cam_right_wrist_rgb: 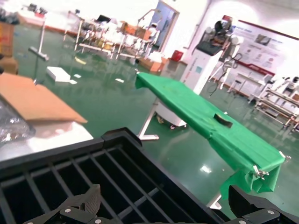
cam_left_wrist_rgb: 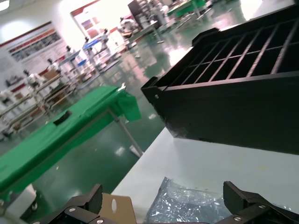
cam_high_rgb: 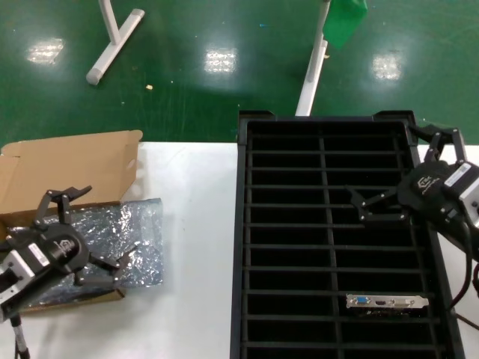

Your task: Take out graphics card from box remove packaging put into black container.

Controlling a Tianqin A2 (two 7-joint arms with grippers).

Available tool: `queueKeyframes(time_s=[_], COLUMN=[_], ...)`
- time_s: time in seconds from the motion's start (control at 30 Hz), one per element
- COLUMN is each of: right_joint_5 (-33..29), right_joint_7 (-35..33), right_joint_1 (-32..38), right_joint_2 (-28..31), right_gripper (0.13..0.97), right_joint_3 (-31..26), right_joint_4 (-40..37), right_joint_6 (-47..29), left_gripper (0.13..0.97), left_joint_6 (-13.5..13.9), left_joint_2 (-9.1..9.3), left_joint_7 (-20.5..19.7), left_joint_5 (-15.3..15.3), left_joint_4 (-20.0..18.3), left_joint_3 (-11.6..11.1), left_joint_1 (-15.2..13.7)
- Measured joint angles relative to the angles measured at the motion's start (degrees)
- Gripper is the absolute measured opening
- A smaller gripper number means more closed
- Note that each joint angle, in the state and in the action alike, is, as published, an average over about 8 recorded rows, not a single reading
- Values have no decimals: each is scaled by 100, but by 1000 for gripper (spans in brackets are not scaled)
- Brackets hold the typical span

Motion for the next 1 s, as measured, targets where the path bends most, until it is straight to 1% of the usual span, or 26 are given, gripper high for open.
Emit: queueKeyframes(time_s=[0.2,0.5,1.0], right_joint_5=[407,1012,2021], right_joint_7=[-244,-608,-1212], right_joint_1=[-185,-457,-913], right_joint_2=[-119,-294,-587], right_gripper=[966,966,966], right_joint_3=[48,119,238], right_joint_4=[-78,-195,-389], right_joint_6=[366,908,1809], left_gripper=[915,965,966], left_joint_6=[-587,-1454,-2898], left_joint_2=[181,445,888], left_joint_7=[-517,-1279,-2548], left_joint_5=[129,319,637], left_joint_4=[-398,-985,-1966], left_joint_3=[66,163,325], left_joint_1=[215,528,1054])
